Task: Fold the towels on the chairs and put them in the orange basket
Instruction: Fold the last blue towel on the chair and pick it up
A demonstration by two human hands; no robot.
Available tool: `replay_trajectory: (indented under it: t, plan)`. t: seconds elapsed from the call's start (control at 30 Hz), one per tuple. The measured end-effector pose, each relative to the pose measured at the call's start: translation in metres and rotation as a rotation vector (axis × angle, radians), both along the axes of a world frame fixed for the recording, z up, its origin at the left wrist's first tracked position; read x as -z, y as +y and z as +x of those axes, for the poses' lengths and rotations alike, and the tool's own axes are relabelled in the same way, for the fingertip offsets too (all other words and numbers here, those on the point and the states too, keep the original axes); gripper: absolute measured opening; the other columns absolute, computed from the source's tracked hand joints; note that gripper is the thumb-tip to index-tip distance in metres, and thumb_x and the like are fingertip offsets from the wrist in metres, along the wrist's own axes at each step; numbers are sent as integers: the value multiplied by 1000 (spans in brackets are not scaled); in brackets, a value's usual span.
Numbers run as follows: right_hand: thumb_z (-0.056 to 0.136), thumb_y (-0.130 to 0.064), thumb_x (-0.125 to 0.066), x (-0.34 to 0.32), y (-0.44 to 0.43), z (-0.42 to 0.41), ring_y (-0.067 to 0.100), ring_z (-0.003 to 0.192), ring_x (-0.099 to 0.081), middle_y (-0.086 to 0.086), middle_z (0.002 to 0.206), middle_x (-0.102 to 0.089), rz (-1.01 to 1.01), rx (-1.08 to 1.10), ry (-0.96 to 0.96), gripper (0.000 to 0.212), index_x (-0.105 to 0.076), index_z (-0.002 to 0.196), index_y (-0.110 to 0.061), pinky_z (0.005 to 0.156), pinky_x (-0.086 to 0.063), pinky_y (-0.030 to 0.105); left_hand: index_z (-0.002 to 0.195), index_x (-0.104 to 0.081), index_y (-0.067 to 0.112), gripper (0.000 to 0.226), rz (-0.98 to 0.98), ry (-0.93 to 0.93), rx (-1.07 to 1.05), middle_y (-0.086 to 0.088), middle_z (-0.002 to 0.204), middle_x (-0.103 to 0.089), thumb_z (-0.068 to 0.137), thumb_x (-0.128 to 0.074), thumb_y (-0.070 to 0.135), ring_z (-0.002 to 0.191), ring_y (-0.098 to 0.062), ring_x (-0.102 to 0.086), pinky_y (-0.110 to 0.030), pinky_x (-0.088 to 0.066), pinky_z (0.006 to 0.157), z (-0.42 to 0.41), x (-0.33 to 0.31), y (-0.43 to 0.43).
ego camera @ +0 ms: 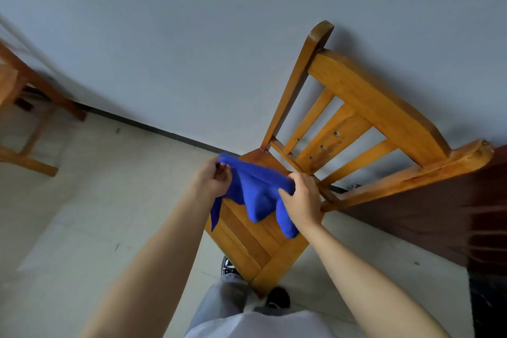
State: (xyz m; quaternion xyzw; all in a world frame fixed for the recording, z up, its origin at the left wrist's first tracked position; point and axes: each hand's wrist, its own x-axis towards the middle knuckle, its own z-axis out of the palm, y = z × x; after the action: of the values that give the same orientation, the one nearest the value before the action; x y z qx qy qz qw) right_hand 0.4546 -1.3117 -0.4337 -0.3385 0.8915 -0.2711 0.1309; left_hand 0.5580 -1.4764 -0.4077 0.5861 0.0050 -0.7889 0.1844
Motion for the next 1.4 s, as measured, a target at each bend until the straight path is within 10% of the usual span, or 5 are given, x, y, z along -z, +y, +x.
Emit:
replay_trajectory:
  t: [0.17,0.43,0.8,1.17,1.4]
  plan:
    - [88,-4,-58,-21,-5,-11,13,90,-58,11,103,-67,-140,123,-154,23,-64,110,0,74,-43,19,61,-46,10,30,-138,57,35,2,31,-48,90,-52,4,27,-6,-50,-11,-41,35,-21,-22,-10]
    - [73,-5,-68,22,37,-13,19,73,-70,6,81,-73,14,-590,198,17,-72,89,-4,60,-55,22,70,-49,13,24,-52,-123,-42,4,32,-48,93,-49,10,30,-5,-49,-11,-41,35,40,56,45]
    - [93,-28,-49,178,88,33,25,86,-50,9,87,-56,578,-688,-365,25,-47,74,-12,66,-29,31,80,-49,13,17,103,-322,90,-5,80,-58,95,-45,21,68,-19,-50,-28,-40,64,77,214,209]
    - [78,20,-30,227,120,-30,11,84,-53,4,100,-60,519,-369,-1094,52,-61,115,-1,62,-41,3,105,-56,27,23,-40,-222,245,0,100,-60,92,-48,43,86,-16,-57,-33,-41,80,32,261,273]
    - [92,-3,-43,261,116,-51,24,120,-51,10,129,-55,548,-172,-599,36,-53,126,-7,92,-39,27,121,-55,11,39,-207,-417,224,3,89,-61,85,-65,23,76,-4,-57,-20,-42,66,14,274,269]
